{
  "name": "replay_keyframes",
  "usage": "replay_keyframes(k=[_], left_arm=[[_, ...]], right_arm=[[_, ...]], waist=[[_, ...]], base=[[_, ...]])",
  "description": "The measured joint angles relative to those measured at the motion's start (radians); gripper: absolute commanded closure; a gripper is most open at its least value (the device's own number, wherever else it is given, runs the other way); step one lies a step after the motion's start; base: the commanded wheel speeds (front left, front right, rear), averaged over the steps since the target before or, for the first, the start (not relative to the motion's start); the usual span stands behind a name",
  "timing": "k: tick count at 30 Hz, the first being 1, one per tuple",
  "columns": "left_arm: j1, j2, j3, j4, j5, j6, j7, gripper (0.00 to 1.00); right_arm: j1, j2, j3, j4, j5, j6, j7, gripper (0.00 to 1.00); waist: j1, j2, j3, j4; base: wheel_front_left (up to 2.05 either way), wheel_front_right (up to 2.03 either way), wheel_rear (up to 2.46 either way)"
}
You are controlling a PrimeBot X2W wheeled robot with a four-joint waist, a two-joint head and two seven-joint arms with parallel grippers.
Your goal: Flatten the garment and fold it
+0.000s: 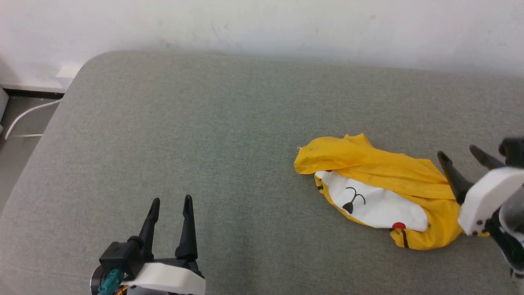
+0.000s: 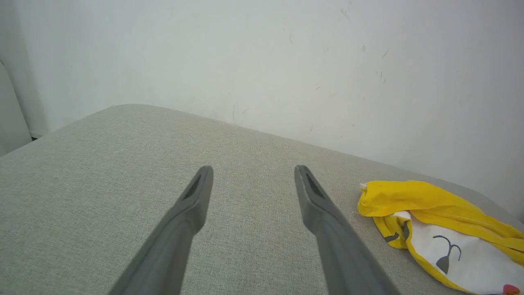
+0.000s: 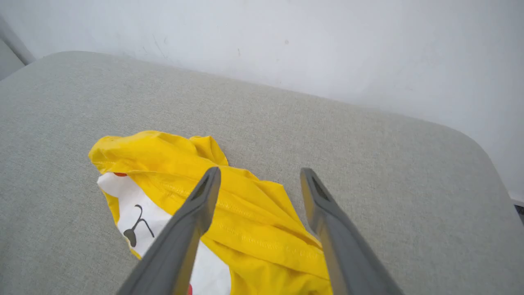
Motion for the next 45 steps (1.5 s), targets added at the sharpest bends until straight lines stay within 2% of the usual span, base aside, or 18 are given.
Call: replay_keyframes(k=[3,7,13,20,21,22,23,24,25,31,35,40,45], left_arm=[[0.000,0.000,-0.005,-0.001,-0.002,0.000,0.000,0.00],[-0.001,0.000,-0.014,-0.003,-0.002,0.000,0.000,0.00],[-0.022,0.000,-0.022,-0.003,-0.006,0.000,0.000,0.00],[-0.042,0.000,-0.040,-0.002,-0.010,-0.002,0.000,0.00],[-0.042,0.000,-0.042,0.000,-0.010,-0.002,0.000,0.00],[-0.042,0.000,-0.042,0.001,-0.010,-0.002,0.000,0.00],[-0.042,0.000,-0.042,0.002,-0.010,-0.002,0.000,0.00],[-0.042,0.000,-0.041,0.003,-0.010,-0.002,0.000,0.00],[-0.042,0.000,-0.039,0.004,-0.010,-0.002,0.000,0.00],[-0.034,0.000,-0.023,0.009,-0.008,-0.002,0.000,0.00],[-0.033,0.000,-0.029,0.008,-0.010,-0.002,0.000,0.00],[-0.034,0.000,-0.046,0.002,-0.020,-0.002,0.000,0.00],[-0.038,0.000,-0.058,0.004,-0.026,-0.001,0.000,0.00]], right_arm=[[-0.051,-0.026,0.050,-0.043,0.021,0.000,0.058,0.00],[-0.111,-0.086,0.154,-0.030,0.034,0.000,0.133,0.00],[-0.200,-0.148,0.298,0.095,0.070,0.000,0.209,0.00],[-0.257,-0.181,0.419,0.249,0.093,0.000,0.214,0.00],[-0.257,-0.182,0.430,0.270,0.098,0.000,0.214,0.04],[-0.257,-0.184,0.445,0.288,0.099,0.000,0.214,0.51],[-0.257,-0.186,0.455,0.303,0.099,0.000,0.213,0.65],[-0.257,-0.185,0.459,0.315,0.103,0.000,0.204,0.92],[-0.258,-0.184,0.461,0.322,0.106,0.000,0.188,1.00],[-0.310,-0.183,0.468,0.318,0.112,0.000,0.106,1.00],[-0.365,-0.192,0.434,0.304,0.118,0.000,0.080,1.00],[-0.442,-0.225,0.351,0.312,0.075,0.000,0.067,1.00],[-0.474,-0.278,0.254,0.371,-0.025,0.001,0.038,1.00]], waist=[[0.0000,0.0000,0.005,0.011],[0.0001,0.0000,0.023,0.030],[0.0002,0.0000,0.061,0.067],[0.0002,0.0000,0.098,0.118],[0.0002,0.0000,0.101,0.124],[0.0003,0.0000,0.103,0.130],[0.0003,0.0000,0.104,0.135],[0.0003,0.0000,0.102,0.139],[0.0003,0.0000,0.099,0.140],[0.0001,0.0000,0.065,0.130],[0.0001,0.0000,0.047,0.114],[0.0001,0.0000,0.057,0.116],[0.0001,0.0000,0.087,0.140]], base=[[0.00,0.00,0.00],[0.00,0.00,0.00],[0.00,0.00,0.00],[0.00,0.00,0.00],[0.00,0.00,0.00],[0.00,0.00,0.00],[0.00,0.00,0.00],[0.00,0.00,0.00],[0.00,0.00,0.00],[0.00,0.00,0.00],[0.00,0.00,0.00],[0.00,0.00,0.00],[0.00,0.00,0.00]])
